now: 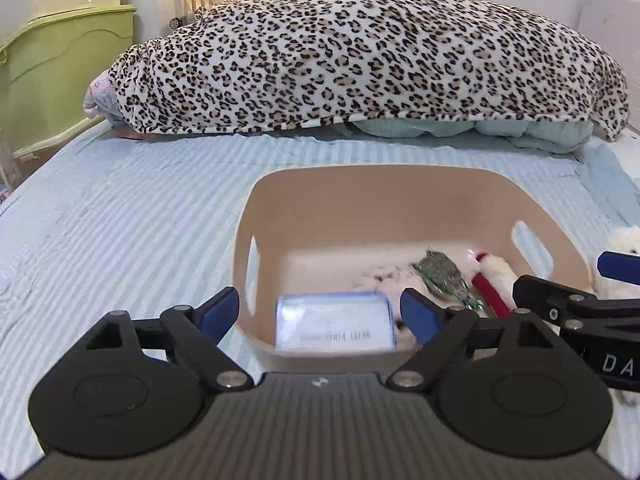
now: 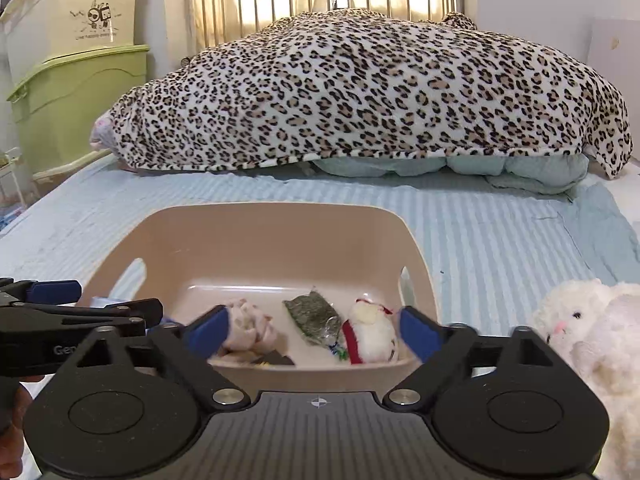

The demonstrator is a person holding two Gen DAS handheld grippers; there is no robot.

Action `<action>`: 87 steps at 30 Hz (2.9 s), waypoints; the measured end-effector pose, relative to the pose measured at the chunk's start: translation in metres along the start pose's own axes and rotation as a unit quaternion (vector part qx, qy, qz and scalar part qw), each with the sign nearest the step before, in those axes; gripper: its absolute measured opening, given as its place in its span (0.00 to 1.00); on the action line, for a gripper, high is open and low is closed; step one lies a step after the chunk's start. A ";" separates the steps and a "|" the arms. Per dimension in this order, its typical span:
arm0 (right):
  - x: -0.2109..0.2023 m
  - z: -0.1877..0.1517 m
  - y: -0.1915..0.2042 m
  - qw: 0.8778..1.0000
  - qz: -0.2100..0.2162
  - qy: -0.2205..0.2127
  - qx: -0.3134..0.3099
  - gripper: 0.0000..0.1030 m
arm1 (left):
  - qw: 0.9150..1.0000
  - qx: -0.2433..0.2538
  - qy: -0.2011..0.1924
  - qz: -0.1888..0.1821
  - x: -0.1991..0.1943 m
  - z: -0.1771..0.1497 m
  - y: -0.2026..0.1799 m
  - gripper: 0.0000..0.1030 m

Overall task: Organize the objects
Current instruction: 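Grasp the small white box with the left gripper while the right grasps the green candy, then carry white box and green candy over the basket and release both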

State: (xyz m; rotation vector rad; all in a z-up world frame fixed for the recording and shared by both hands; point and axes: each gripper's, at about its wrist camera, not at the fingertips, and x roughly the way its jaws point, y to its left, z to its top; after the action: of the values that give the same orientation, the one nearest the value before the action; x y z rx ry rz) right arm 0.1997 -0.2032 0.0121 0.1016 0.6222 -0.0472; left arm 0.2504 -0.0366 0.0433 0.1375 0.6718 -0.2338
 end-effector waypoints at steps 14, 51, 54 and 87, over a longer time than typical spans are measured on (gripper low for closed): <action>-0.003 -0.025 0.020 0.996 0.002 0.077 -0.045 1.00 | 0.995 0.023 0.100 0.003 0.007 -0.034 0.014 0.89; 0.077 -0.086 0.053 0.982 0.037 0.158 -0.095 0.46 | 0.992 0.048 0.105 -0.053 0.071 -0.075 0.017 0.59; 0.070 -0.088 0.059 0.981 0.038 0.155 -0.107 0.38 | 0.991 0.047 0.109 -0.059 0.071 -0.079 0.014 0.59; -0.044 -0.007 0.017 0.997 0.053 -0.044 -0.022 0.19 | 0.996 0.037 -0.061 -0.043 -0.035 0.009 -0.015 0.59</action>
State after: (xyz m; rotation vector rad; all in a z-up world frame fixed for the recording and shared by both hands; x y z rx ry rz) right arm 0.1610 -0.1854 0.0337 0.0892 0.5287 0.0649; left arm 0.2251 -0.0466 0.0714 0.1636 0.5478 -0.3481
